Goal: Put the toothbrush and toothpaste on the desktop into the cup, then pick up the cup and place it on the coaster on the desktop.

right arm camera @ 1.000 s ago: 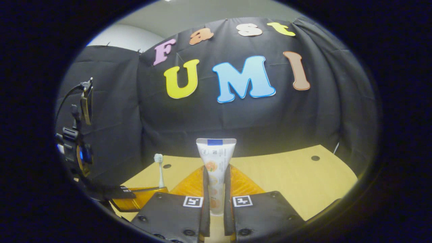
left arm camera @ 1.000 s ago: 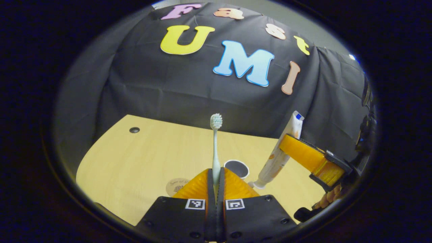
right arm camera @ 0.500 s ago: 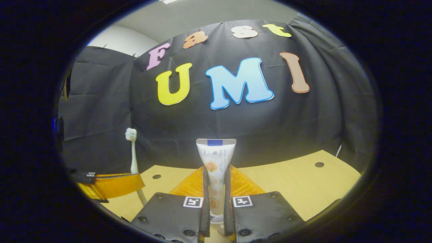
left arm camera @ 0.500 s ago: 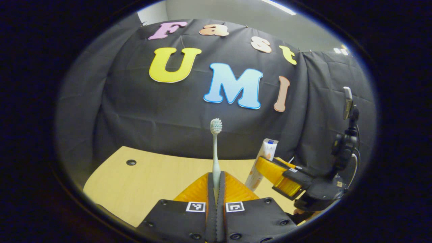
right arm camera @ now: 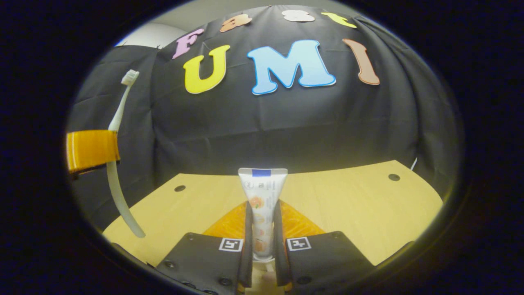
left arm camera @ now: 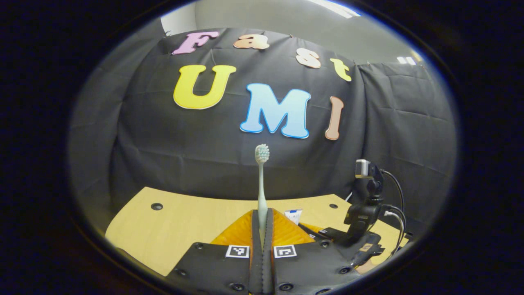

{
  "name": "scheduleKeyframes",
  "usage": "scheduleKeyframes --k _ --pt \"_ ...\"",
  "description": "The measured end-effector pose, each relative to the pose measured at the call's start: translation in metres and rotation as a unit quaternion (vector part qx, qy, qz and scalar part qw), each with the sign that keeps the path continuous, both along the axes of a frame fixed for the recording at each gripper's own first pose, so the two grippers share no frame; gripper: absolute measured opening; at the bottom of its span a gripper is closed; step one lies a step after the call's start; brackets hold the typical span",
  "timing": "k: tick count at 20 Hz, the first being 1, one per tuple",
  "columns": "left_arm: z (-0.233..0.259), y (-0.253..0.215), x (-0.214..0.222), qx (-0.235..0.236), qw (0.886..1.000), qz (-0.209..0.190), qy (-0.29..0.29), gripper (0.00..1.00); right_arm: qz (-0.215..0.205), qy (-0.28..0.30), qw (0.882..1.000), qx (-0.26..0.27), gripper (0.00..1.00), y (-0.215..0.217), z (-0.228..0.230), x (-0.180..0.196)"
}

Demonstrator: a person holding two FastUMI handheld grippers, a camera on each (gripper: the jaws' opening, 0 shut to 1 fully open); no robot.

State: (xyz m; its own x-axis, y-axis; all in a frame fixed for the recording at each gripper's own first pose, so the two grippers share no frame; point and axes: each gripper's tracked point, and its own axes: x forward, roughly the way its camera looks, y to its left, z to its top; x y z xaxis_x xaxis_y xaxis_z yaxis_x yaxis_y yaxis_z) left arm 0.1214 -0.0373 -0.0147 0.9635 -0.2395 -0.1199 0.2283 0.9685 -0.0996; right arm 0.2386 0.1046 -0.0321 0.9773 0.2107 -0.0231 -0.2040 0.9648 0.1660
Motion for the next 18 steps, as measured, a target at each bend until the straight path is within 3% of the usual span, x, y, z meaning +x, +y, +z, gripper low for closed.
scheduleKeyframes --k 2,3,4,6,9,10,15,16,18 --pt "0.001 0.000 0.000 0.002 1.000 -0.002 0.001 0.07 0.004 0.011 1.000 0.001 0.28 0.004 -0.009 -0.002" --pt "0.002 0.000 0.000 0.003 1.000 -0.004 0.000 0.07 0.008 0.021 1.000 0.000 0.37 0.006 -0.014 -0.003" --pt "0.001 0.000 0.000 0.003 1.000 -0.004 -0.001 0.07 0.013 0.021 1.000 -0.001 0.37 0.008 -0.015 -0.007" --pt "0.000 -0.002 0.001 0.002 1.000 -0.007 0.001 0.09 0.007 -0.004 1.000 -0.007 0.43 0.005 0.002 -0.015" --pt "0.001 -0.008 0.006 -0.004 1.000 -0.014 0.004 0.07 -0.007 -0.023 1.000 -0.008 0.47 -0.009 0.021 -0.028" --pt "0.000 -0.011 0.008 -0.005 1.000 -0.018 0.005 0.07 -0.007 -0.026 1.000 -0.003 0.55 -0.014 0.026 -0.035" --pt "-0.009 -0.034 0.023 -0.031 0.999 -0.039 0.001 0.06 -0.036 -0.054 0.998 0.013 0.59 -0.050 0.049 -0.068" --pt "-0.012 -0.036 0.030 -0.037 0.998 -0.041 0.000 0.06 -0.044 -0.060 0.997 0.014 0.72 -0.058 0.053 -0.074" --pt "-0.018 -0.041 0.040 -0.045 0.998 -0.047 -0.008 0.07 -0.060 -0.075 0.995 0.019 0.72 -0.072 0.061 -0.086"
